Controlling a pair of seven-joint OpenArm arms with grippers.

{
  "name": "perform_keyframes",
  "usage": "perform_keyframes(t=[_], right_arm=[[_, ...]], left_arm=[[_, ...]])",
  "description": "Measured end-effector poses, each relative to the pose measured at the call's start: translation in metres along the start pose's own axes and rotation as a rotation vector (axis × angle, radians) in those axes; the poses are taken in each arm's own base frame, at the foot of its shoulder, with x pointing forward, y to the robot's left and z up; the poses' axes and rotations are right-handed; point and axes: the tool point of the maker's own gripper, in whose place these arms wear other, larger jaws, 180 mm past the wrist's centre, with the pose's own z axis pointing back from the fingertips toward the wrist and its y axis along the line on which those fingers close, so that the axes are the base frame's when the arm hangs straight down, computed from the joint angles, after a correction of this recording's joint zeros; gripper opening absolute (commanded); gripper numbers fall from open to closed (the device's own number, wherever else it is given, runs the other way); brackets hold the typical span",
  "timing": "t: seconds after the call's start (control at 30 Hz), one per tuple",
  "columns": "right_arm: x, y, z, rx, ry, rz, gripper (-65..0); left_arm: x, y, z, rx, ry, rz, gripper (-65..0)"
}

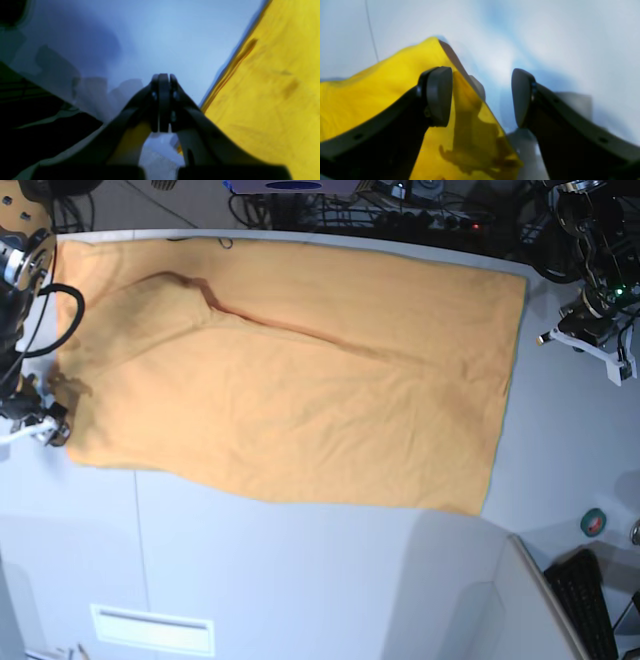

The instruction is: Layout the t-shirt on the table in an organized manner, then fold the t-shirt properly

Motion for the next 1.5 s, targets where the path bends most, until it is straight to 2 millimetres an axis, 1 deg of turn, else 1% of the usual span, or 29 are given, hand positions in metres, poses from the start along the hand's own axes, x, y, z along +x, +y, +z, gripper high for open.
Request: perform_keyframes(t=[0.07, 0.13, 0.2, 0.23, 0.27, 0.3, 0.37, 0.4, 0.43, 0.53, 0.63, 0.7, 0.83, 0.97, 1.03, 1.1, 1.17, 1.23, 1.3, 1.37, 1.43, 1.5], right_arm=[[-0.010, 0.005, -0.002, 0.006, 0.032, 0.049, -29.4], [-0.014, 0.011, -0.005, 0.020, 0.036, 0.088, -29.4], [-0.016, 0.019, -0.007, 0.035, 0.029, 0.077, -29.7], [-0.017, 0.021, -0.008, 0.039, 0.027, 0.066, -31.1], [-0.016, 0.022, -0.008, 0.040, 0.022, 0.057, -33.9], [-0.017, 0.022, -0.008, 0.040, 0.024, 0.054, -39.3], [-0.019, 0.021, -0.008, 0.039, 0.034, 0.055, -53.7], [-0.021, 0.020, -0.008, 0.037, 0.041, 0.058, -63.3], [-0.023, 0.020, -0.007, 0.037, 0.047, 0.057, -65.0], [-0.023, 0.021, -0.007, 0.037, 0.050, 0.064, -65.0], [-0.014, 0.028, -0.002, 0.046, 0.016, 0.112, -65.0], [-0.010, 0.036, 0.007, 0.054, -0.022, 0.158, -65.0], [-0.023, 0.059, 0.025, 0.079, 0.018, 0.244, -65.0], [-0.021, 0.077, 0.052, 0.088, -0.016, 0.324, -65.0], [-0.031, 0.082, 0.066, 0.092, -0.013, 0.347, -65.0], [-0.051, 0.085, 0.078, 0.092, 0.031, 0.371, -65.0], [-0.065, 0.089, 0.088, 0.090, 0.057, 0.383, -65.0], [-0.070, 0.092, 0.099, 0.099, 0.052, 0.399, -65.0], [-0.081, 0.094, 0.108, 0.118, 0.064, 0.431, -65.0], [-0.102, 0.097, 0.116, 0.152, 0.102, 0.448, -65.0], [-0.127, 0.096, 0.122, 0.165, 0.156, 0.441, -65.0], [-0.145, 0.092, 0.127, 0.165, 0.196, 0.429, -65.0]], left_arm=[[0.001, 0.000, 0.000, 0.000, -0.001, 0.000, -65.0], [0.002, -0.001, 0.000, -0.002, -0.004, 0.001, -65.0], [0.001, -0.001, 0.000, -0.003, -0.003, 0.002, -65.0], [0.001, -0.001, 0.000, -0.002, -0.003, 0.002, -65.0], [0.001, -0.001, 0.000, -0.001, -0.002, 0.001, -65.0], [0.001, -0.001, 0.000, -0.001, -0.002, 0.001, -65.0], [0.000, -0.001, 0.000, -0.001, -0.002, 0.001, -65.0], [0.000, -0.001, 0.000, -0.001, -0.001, 0.001, -65.0], [0.000, -0.001, 0.000, -0.002, -0.001, 0.002, -65.0], [0.000, 0.000, 0.000, 0.000, 0.000, 0.000, -65.0], [-0.002, -0.001, 0.000, -0.001, 0.002, 0.001, -65.0], [-0.001, -0.001, 0.000, -0.002, 0.000, 0.002, -65.0], [-0.001, 0.000, 0.000, 0.002, 0.001, 0.000, -65.0], [0.000, 0.000, 0.000, 0.002, -0.001, -0.001, -65.0], [0.000, 0.000, 0.000, 0.002, 0.000, 0.000, -65.0], [-0.001, 0.000, 0.000, 0.001, 0.002, 0.000, -65.0], [-0.001, 0.000, 0.000, 0.002, 0.001, -0.001, -65.0], [0.000, 0.000, 0.000, 0.001, 0.000, -0.001, -65.0], [0.000, 0.000, 0.000, 0.001, 0.000, -0.001, -65.0], [0.000, 0.000, 0.000, 0.001, -0.001, 0.000, -65.0], [0.000, 0.000, 0.000, 0.001, 0.000, -0.001, -65.0], [0.000, 0.000, 0.000, 0.002, -0.001, -0.002, -65.0]])
